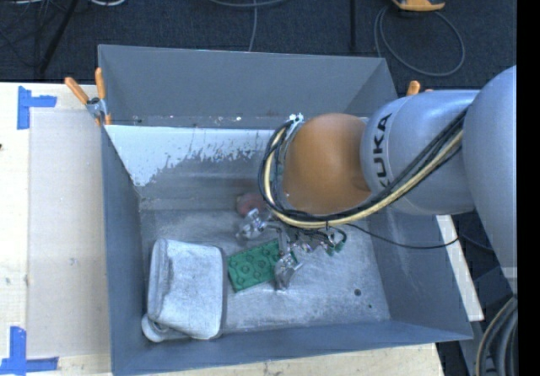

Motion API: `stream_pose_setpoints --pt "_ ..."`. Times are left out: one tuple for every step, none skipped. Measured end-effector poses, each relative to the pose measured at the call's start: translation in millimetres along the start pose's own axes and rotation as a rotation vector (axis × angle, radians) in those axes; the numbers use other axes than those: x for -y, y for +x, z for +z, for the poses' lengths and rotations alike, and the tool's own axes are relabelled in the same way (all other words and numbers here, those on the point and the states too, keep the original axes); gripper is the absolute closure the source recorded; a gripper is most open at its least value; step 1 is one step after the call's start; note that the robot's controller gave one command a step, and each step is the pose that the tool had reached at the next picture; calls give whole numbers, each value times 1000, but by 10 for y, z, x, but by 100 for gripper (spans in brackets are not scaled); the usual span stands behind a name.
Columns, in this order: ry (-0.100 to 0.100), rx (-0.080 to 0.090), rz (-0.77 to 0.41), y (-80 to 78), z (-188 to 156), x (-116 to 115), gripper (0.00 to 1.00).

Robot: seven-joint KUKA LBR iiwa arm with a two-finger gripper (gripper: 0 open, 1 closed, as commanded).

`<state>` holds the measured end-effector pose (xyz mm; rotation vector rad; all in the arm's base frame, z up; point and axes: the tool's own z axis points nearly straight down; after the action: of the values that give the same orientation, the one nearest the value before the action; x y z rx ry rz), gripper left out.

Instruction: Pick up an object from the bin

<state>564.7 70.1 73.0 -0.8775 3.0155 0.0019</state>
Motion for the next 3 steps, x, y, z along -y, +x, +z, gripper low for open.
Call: stream_pose_setpoints --pt "1 1 2 -5 -16 8 100" --pt "1 0 7 -14 -307 1 100" --pt "3 4 12 -33 -961 -2 100"
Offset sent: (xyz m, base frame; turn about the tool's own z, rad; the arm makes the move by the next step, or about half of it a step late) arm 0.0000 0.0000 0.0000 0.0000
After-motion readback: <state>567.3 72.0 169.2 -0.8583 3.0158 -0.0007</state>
